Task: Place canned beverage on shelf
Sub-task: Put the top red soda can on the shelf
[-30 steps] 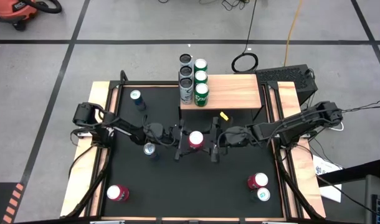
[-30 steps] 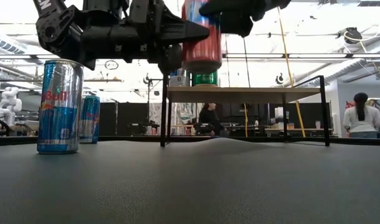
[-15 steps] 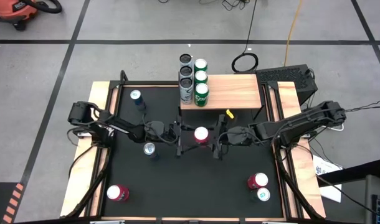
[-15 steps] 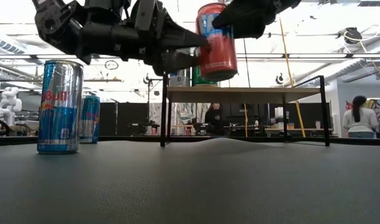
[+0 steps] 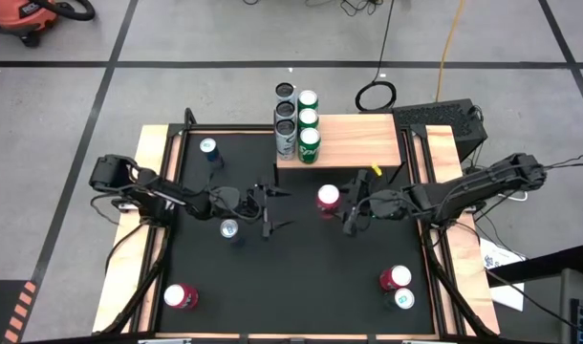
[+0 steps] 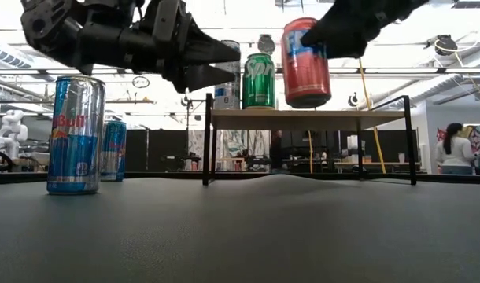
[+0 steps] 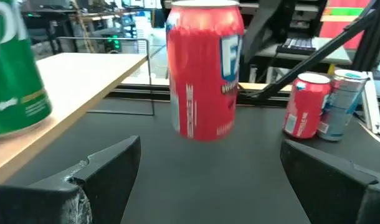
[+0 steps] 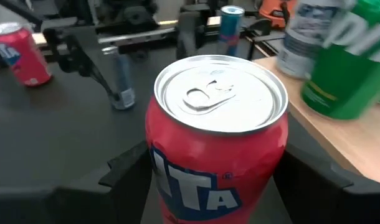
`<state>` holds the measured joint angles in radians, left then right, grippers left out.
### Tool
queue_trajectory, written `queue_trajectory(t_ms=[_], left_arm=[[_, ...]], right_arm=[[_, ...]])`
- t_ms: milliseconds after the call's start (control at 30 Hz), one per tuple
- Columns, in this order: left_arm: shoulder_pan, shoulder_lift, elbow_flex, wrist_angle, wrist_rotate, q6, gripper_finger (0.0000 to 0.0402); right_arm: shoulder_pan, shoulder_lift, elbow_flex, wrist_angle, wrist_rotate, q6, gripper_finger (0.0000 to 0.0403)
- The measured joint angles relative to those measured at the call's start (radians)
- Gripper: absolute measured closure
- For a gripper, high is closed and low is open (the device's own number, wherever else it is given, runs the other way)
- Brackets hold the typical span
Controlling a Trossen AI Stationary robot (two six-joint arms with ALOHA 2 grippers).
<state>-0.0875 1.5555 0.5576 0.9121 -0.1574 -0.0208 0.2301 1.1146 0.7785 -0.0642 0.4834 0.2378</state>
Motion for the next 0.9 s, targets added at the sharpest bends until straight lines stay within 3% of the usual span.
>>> queue_trajectory(t_ms=[267,400,567,900], left_arm=[[-0.031,0.001,-0.075,0.013,-0.099,-0.024,0.0022],[-0.032,0.001,-0.127,0.086,-0.136,-0.033,0.0022],[-0.03,0.001,-0.185,0.191,-0.156,-0.051,0.0022],[-0.03,0.001,-0.197,0.2,-0.159,-0.051,0.0022]], right_arm=[[-0.01,-0.119,-0.026,-0.117,0.152,0.026,0.0126],[-0.055,-0.156,-0.026,-0.117,0.161,-0.003,0.0126],[-0.16,-0.169,-0.026,-0.12,0.121,-0.056,0.0126],[-0.447,-0.167,-0.023,-0.004,-0.093,-0.16,0.0126]])
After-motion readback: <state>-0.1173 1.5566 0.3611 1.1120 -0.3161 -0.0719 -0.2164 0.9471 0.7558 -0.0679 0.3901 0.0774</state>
